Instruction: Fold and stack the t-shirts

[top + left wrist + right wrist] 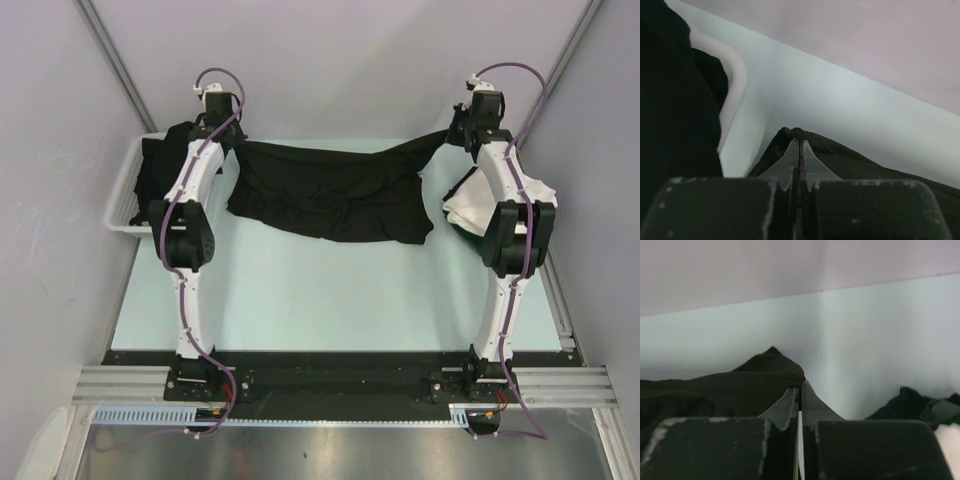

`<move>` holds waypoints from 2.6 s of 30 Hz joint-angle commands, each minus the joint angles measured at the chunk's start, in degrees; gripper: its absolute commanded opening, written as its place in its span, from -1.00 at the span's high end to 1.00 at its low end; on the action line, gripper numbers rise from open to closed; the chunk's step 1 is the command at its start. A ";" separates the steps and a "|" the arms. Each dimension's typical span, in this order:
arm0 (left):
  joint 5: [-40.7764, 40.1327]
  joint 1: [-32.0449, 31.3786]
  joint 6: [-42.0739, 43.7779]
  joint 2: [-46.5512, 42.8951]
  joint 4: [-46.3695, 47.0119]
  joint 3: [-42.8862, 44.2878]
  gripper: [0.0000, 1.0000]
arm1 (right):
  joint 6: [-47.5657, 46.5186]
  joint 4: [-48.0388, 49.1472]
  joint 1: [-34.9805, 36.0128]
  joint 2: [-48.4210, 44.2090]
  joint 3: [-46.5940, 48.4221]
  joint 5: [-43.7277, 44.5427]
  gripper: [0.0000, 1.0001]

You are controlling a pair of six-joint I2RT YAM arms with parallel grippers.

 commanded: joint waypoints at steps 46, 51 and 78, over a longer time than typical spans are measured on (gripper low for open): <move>-1.22 0.65 13.12 -34.55 -16.15 -34.14 1.00 | 17.34 -33.69 0.67 -17.12 -16.85 -4.59 1.00; -0.08 0.91 12.77 -35.87 -16.07 -36.77 1.00 | 17.86 -34.39 -0.39 -19.13 -16.68 -4.41 1.00; 0.01 1.00 11.45 -29.37 -14.83 -39.24 1.00 | 19.54 -32.90 1.10 -10.09 -20.63 -7.31 1.00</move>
